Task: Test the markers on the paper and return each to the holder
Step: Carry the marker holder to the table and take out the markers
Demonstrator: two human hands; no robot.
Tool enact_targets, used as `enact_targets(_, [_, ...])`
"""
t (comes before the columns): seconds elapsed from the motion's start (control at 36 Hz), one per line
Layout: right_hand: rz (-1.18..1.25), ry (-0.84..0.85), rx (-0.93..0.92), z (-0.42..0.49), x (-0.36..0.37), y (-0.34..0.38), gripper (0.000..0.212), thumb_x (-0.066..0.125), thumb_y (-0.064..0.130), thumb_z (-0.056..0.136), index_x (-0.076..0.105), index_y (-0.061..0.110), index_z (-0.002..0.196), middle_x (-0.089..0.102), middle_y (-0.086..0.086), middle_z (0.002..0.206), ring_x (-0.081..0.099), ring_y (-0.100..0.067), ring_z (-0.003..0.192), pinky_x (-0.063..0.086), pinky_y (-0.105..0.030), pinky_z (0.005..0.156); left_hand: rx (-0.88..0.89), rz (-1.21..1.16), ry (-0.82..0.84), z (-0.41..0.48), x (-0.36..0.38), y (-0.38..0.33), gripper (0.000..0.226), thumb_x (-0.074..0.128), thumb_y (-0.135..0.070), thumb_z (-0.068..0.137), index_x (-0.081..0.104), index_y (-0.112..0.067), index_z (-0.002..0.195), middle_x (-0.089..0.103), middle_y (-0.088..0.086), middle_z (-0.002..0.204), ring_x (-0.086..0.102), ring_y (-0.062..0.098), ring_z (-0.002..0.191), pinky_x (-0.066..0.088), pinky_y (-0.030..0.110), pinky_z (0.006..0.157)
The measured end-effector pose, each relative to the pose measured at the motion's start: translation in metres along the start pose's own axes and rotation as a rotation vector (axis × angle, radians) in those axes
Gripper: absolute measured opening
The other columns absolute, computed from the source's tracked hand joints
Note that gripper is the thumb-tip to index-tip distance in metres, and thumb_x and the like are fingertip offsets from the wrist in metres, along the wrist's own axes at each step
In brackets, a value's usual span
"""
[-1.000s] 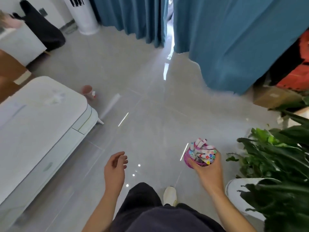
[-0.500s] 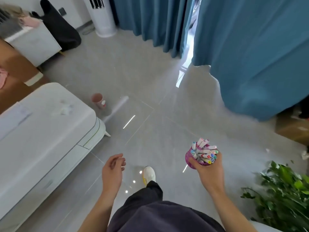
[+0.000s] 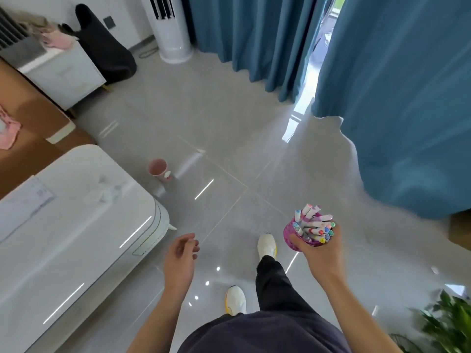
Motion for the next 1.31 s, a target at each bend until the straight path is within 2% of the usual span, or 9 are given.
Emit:
enact_targets(0.11, [-0.009, 0.038, -0.035, 0.056, 0.016, 0.022, 0.056, 0.095, 0.037, 0.064, 0.056, 0.062, 0.096, 0.073, 0.025, 0.091, 0.072, 0.001, 0.076, 0.054, -0.023, 0.064, -0.016, -0.023, -0.026, 0.034, 0.019, -0.020, 0.014, 0.058, -0.016, 0.097, 0.071, -0.022, 0.099, 0.074, 0.001, 0.090, 0.070, 0.015, 0.085, 0.054, 0.030, 0.079])
enact_targets(0.19, [-0.030, 0.072, -0.041, 0.100, 0.030, 0.040, 0.063, 0.096, 0.035, 0.067, 0.051, 0.067, 0.097, 0.070, 0.032, 0.093, 0.070, 0.009, 0.079, 0.051, -0.014, 0.062, -0.021, -0.040, -0.068, 0.061, 0.035, -0.038, 0.014, 0.058, -0.016, 0.097, 0.070, -0.023, 0.100, 0.074, 0.002, 0.092, 0.070, 0.017, 0.087, 0.054, 0.030, 0.078])
enact_targets(0.25, [-0.038, 0.098, -0.037, 0.127, 0.039, 0.053, 0.064, 0.097, 0.038, 0.066, 0.050, 0.065, 0.101, 0.069, 0.033, 0.098, 0.069, 0.010, 0.084, 0.050, -0.016, 0.066, -0.025, -0.050, -0.103, 0.078, 0.046, -0.049, 0.014, 0.059, -0.017, 0.096, 0.071, -0.025, 0.099, 0.074, 0.001, 0.091, 0.070, 0.016, 0.087, 0.053, 0.028, 0.076])
enact_targets(0.44, [-0.084, 0.223, -0.075, 0.216, 0.075, 0.087, 0.072, 0.099, 0.037, 0.065, 0.052, 0.043, 0.120, 0.070, 0.028, 0.106, 0.072, 0.004, 0.089, 0.055, -0.027, 0.078, -0.049, -0.091, -0.219, 0.125, 0.082, -0.084, 0.017, 0.059, -0.013, 0.095, 0.071, -0.024, 0.098, 0.074, 0.002, 0.090, 0.070, 0.017, 0.084, 0.053, 0.028, 0.073])
enact_targets(0.58, [-0.112, 0.272, -0.082, 0.261, 0.102, 0.109, 0.073, 0.099, 0.040, 0.065, 0.049, 0.051, 0.117, 0.070, 0.028, 0.105, 0.070, 0.008, 0.089, 0.053, -0.014, 0.068, -0.064, -0.112, -0.269, 0.156, 0.096, -0.104, 0.017, 0.058, -0.014, 0.095, 0.071, -0.025, 0.098, 0.073, 0.003, 0.089, 0.069, 0.017, 0.084, 0.056, 0.033, 0.076])
enact_targets(0.83, [-0.154, 0.331, -0.079, 0.336, 0.167, 0.142, 0.079, 0.099, 0.031, 0.066, 0.049, 0.040, 0.126, 0.068, 0.019, 0.112, 0.066, 0.015, 0.092, 0.052, -0.005, 0.066, -0.111, -0.108, -0.302, 0.238, 0.104, -0.134, 0.015, 0.060, -0.016, 0.095, 0.072, -0.025, 0.098, 0.073, 0.000, 0.087, 0.069, 0.010, 0.081, 0.054, 0.028, 0.073])
enact_targets(1.08, [-0.182, 0.393, -0.084, 0.399, 0.261, 0.193, 0.080, 0.097, 0.030, 0.068, 0.048, 0.038, 0.131, 0.065, 0.020, 0.116, 0.068, 0.005, 0.093, 0.052, -0.005, 0.064, -0.109, -0.099, -0.321, 0.351, 0.086, -0.175, 0.014, 0.061, -0.016, 0.095, 0.072, -0.023, 0.100, 0.073, -0.001, 0.088, 0.068, 0.008, 0.080, 0.053, 0.025, 0.071])
enact_targets(1.22, [-0.182, 0.408, -0.103, 0.430, 0.312, 0.224, 0.079, 0.097, 0.029, 0.069, 0.048, 0.039, 0.130, 0.066, 0.021, 0.114, 0.064, 0.018, 0.093, 0.051, -0.004, 0.064, -0.104, -0.085, -0.314, 0.405, 0.071, -0.199, 0.016, 0.060, -0.014, 0.095, 0.072, -0.022, 0.101, 0.072, -0.001, 0.089, 0.068, 0.009, 0.082, 0.052, 0.023, 0.071])
enact_targets(1.31, [-0.183, 0.427, -0.114, 0.446, 0.341, 0.245, 0.081, 0.097, 0.031, 0.070, 0.046, 0.040, 0.132, 0.064, 0.023, 0.115, 0.067, 0.010, 0.095, 0.053, -0.006, 0.065, -0.112, -0.092, -0.333, 0.432, 0.063, -0.212, 0.016, 0.060, -0.014, 0.095, 0.072, -0.023, 0.101, 0.071, -0.002, 0.089, 0.067, 0.008, 0.081, 0.052, 0.022, 0.070])
Point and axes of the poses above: each hand's wrist, its own z-axis towards the middle knuckle, its own x-axis out of the palm, y = z × x, the point moved 3 cm from there along z, towards the middle knuckle
